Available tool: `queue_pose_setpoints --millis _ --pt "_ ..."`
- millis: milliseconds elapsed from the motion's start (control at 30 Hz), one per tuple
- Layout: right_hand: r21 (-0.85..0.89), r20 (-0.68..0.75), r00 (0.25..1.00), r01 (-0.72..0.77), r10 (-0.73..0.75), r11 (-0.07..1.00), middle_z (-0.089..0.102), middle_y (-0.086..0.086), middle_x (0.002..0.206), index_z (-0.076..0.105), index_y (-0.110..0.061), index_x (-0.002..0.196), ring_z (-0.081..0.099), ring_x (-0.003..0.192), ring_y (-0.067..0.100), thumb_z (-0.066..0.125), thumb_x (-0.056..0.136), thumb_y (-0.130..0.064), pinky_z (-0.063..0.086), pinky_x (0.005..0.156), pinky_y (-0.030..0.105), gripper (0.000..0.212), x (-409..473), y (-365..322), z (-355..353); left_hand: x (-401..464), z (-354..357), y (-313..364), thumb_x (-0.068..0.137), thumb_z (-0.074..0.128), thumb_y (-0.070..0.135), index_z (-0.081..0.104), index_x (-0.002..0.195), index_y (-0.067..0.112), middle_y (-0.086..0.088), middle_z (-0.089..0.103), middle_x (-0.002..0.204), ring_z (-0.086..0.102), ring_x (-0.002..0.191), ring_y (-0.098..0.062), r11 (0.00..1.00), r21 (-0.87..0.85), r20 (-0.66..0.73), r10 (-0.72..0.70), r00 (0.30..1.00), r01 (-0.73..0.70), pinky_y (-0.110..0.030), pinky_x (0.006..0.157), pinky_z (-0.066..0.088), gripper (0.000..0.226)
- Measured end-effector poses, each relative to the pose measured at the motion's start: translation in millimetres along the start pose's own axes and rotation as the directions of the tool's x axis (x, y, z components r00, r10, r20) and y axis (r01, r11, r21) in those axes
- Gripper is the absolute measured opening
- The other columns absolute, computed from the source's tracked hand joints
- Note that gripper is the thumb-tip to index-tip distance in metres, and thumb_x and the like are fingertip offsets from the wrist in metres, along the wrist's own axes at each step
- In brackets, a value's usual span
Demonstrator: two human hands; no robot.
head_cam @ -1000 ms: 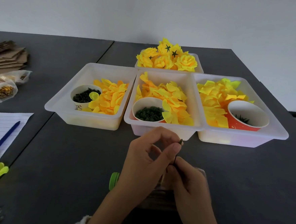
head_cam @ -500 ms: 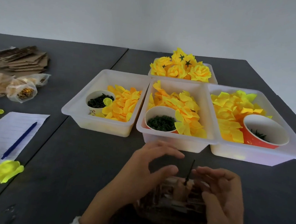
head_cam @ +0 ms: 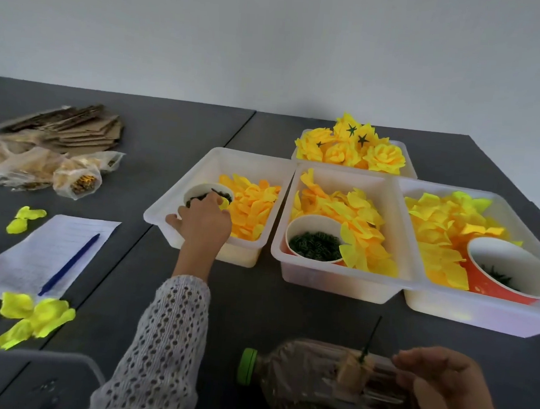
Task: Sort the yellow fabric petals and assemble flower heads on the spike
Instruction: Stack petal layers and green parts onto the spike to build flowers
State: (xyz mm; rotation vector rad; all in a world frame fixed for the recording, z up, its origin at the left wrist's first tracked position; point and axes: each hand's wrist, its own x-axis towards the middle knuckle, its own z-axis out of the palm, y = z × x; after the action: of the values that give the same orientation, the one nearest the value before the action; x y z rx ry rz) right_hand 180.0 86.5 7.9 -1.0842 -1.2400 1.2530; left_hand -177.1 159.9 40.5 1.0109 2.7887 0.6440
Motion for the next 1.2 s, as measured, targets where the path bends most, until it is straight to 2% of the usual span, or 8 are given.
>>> queue_pose_setpoints --millis 67,300,500,600,700,867,1067,1200 --pt "0.028 0.058 0.992 -0.113 0.111 0.993 0.071 0.008 0.065 0.064 0.004 0.083 0.068 0.056 0.013 0.044 0.082 0.028 0.054 0.052 0.019 0.031 3.0 -7.0 -0.6 6.1 2.3 1.0 0.088 0.048 0.021 0.056 0.119 0.032 -0.006 0.060 0.114 0.047 0.118 -0.033 0.999 0.037 0.011 0.016 1.000 -0.016 -0.050 0.104 0.024 0.034" --pt "0.085 0.018 0.990 -0.144 0.143 0.986 0.066 0.002 0.051 0.055 0.007 0.066 0.061 0.045 0.012 0.031 0.080 0.036 0.049 0.049 0.015 0.040 -6.4 -23.8 8.3 24.8 10.5 1.0 0.089 0.056 0.030 0.040 0.138 0.026 -0.015 0.046 0.134 0.038 0.122 -0.038 0.978 0.180 -0.057 0.117 0.991 -0.105 -0.049 0.098 0.029 0.052" --pt "0.069 0.112 0.977 -0.190 0.182 0.979 0.064 0.005 0.049 0.058 0.008 0.070 0.060 0.044 0.012 0.038 0.079 0.032 0.048 0.046 0.017 0.033 -6.8 -25.1 1.1 38.5 12.0 0.0 0.086 0.055 0.022 0.064 0.107 0.022 -0.002 0.065 0.102 0.056 0.101 -0.027 0.995 0.072 -0.137 0.085 0.987 -0.075 -0.043 0.092 0.029 0.023" --pt "0.103 0.042 0.988 -0.151 0.147 0.983 0.066 0.001 0.054 0.069 -0.027 0.059 0.062 0.050 0.011 0.029 0.081 0.033 0.049 0.050 0.017 0.075 -10.4 -27.7 7.7 33.3 5.5 -2.1 0.091 0.051 0.020 0.063 0.104 0.015 -0.006 0.067 0.098 0.060 0.094 -0.029 0.973 -0.139 -0.220 0.152 0.964 -0.185 -0.040 0.081 0.043 0.019" --pt "0.139 0.019 0.987 -0.163 0.162 0.977 0.063 0.002 0.045 0.065 -0.029 0.040 0.059 0.040 0.009 0.024 0.083 0.032 0.046 0.041 0.017 0.085 -5.4 -28.4 11.5 19.6 -11.6 -2.2 0.091 0.055 0.016 0.062 0.096 0.013 -0.005 0.067 0.086 0.061 0.074 -0.020 0.894 -0.325 -0.332 0.199 0.922 -0.310 -0.031 0.065 0.049 0.009" --pt "0.060 0.014 0.994 -0.109 0.108 0.992 0.064 0.002 0.049 0.063 0.000 0.061 0.060 0.044 0.009 0.027 0.081 0.035 0.048 0.046 0.016 0.054 -10.7 -28.5 9.9 -23.2 -48.5 11.5 0.095 0.057 0.016 0.065 0.095 0.017 0.005 0.066 0.075 0.063 0.061 -0.004 0.752 -0.452 -0.424 0.293 0.857 -0.480 -0.006 0.052 0.041 0.008" --pt "-0.120 -0.105 0.957 0.258 -0.271 0.959 0.071 -0.001 0.081 0.057 -0.006 0.086 0.068 0.076 0.011 0.057 0.077 0.017 0.052 0.069 0.015 0.025 -23.5 -44.6 23.2 -92.7 -79.8 35.7 0.104 0.037 0.012 0.065 0.098 0.024 0.006 0.064 0.062 0.066 0.060 -0.008 0.520 -0.640 -0.323 0.485 0.813 -0.565 -0.017 0.056 0.051 0.031" --pt "-0.197 -0.092 0.886 0.431 -0.455 0.880 0.068 -0.005 0.085 0.058 -0.016 0.088 0.065 0.079 0.010 0.049 0.075 0.004 0.051 0.067 0.017 0.025 -22.3 -78.2 33.9 -142.0 -91.2 50.1 0.104 0.035 0.009 0.066 0.101 0.020 0.006 0.068 0.082 0.068 0.068 -0.008 0.337 -0.733 -0.287 0.635 0.717 -0.591 -0.013 0.061 0.048 0.033"
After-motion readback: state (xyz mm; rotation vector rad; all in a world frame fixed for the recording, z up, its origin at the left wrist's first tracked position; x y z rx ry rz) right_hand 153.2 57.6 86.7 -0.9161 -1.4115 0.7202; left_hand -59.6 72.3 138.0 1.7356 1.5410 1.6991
